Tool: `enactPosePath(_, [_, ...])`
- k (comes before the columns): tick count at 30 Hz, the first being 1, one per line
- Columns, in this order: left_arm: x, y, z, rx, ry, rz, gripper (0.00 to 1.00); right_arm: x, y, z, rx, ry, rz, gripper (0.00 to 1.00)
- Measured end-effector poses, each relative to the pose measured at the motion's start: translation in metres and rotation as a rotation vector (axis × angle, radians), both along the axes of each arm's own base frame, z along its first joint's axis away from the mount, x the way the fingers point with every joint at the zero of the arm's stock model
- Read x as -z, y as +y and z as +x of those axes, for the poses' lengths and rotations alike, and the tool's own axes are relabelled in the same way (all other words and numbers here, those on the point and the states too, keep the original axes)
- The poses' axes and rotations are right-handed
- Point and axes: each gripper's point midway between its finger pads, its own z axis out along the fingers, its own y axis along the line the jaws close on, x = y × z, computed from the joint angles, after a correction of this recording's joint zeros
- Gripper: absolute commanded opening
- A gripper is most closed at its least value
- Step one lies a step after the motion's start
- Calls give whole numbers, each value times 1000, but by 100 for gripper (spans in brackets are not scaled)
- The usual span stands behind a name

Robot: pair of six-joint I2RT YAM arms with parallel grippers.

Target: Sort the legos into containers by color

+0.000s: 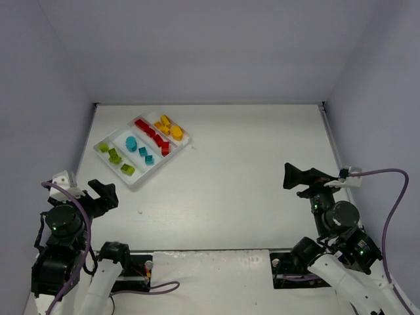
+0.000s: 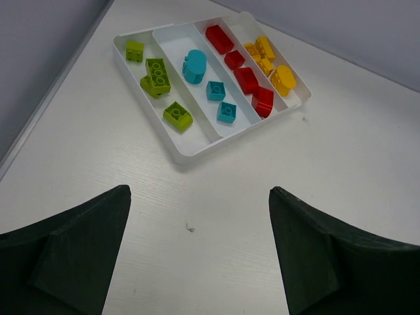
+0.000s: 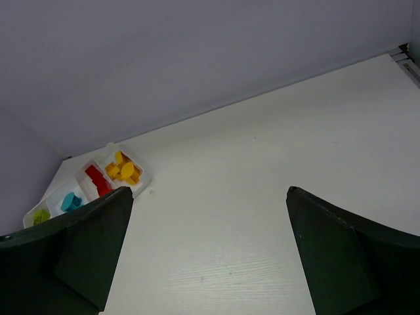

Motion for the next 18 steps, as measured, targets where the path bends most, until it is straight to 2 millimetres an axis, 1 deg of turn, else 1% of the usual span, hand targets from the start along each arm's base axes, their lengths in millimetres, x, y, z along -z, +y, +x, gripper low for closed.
enactPosePath(3, [11,0,0,-11,-4,-16,80,-1,-5,-3,12,-7,13,100])
enactPosePath(5, [23,0,0,-16,5,-25,80,3,-5,-3,12,7,-2,100])
enactPosePath(6, [25,0,0,-17,7,-27,80,5,-4,-2,12,14,-8,100])
enactPosePath(9, [25,1,0,-23,4,-33,80,11,-2,1,13,40,-31,100])
enactPosePath(14, [23,0,1,-24,-4,-40,80,27,5,10,15,107,-87,100])
enactPosePath(18, [22,0,3,-24,-4,-41,80,33,6,11,20,129,-104,100])
